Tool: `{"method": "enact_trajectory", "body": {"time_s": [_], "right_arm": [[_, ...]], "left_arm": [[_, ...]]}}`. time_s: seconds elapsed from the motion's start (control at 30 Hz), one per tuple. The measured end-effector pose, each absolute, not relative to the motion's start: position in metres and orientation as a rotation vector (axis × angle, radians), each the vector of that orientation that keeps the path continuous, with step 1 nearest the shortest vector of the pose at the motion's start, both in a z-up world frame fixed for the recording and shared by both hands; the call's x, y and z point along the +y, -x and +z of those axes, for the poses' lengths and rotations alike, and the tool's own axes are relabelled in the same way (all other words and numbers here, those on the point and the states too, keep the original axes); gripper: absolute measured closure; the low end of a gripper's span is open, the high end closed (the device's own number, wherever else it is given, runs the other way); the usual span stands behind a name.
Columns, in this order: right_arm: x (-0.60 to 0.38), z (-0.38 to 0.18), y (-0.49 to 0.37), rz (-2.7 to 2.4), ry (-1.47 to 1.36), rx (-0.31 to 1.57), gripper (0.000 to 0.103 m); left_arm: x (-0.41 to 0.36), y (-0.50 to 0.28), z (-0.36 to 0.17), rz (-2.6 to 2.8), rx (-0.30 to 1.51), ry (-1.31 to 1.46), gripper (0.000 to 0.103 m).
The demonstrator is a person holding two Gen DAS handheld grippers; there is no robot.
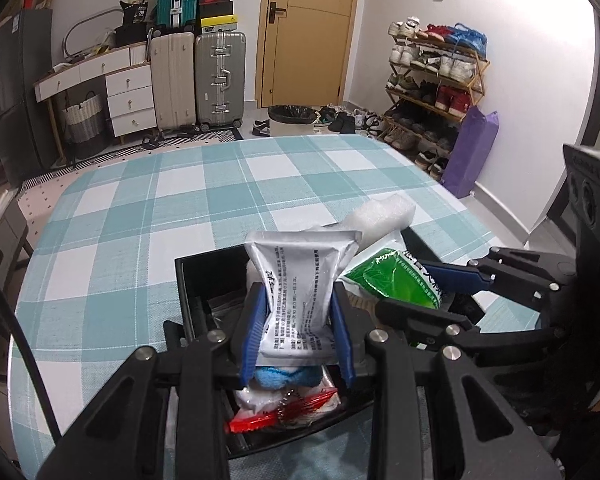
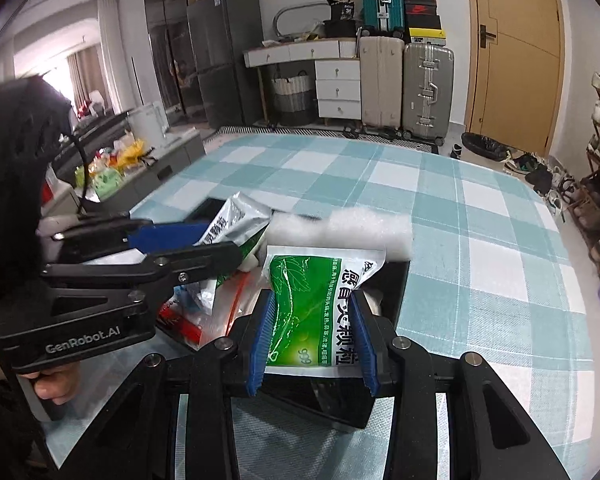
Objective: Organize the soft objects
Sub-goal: 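Carry the white and green sachets over the black box with both grippers, then release both sachets into the black box, opening both grippers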
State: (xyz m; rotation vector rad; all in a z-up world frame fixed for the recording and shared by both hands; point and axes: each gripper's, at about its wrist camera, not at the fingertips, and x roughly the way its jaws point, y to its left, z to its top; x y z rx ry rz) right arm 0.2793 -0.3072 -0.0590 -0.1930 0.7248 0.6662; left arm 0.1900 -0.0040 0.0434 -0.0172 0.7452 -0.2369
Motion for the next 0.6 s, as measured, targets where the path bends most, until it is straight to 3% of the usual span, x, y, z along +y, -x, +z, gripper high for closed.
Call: {"method": "enact_trajectory", "body": {"time_s": [0.43,0.6], "right_arm": [[-0.3030,-0.0616,-0.2808,0.657,0.231,0.720,0.064],[-0.3031,-0.0603,-0.2795,0.656,0.241,0.705,0.059]], "left_arm": [[-0.0115,-0.1908,0.0365,-0.229,0.735,-0.039,0.071],[-0.0100,-0.1899,0.0393,-0.220,0.737,-0.042,0.060]]}}
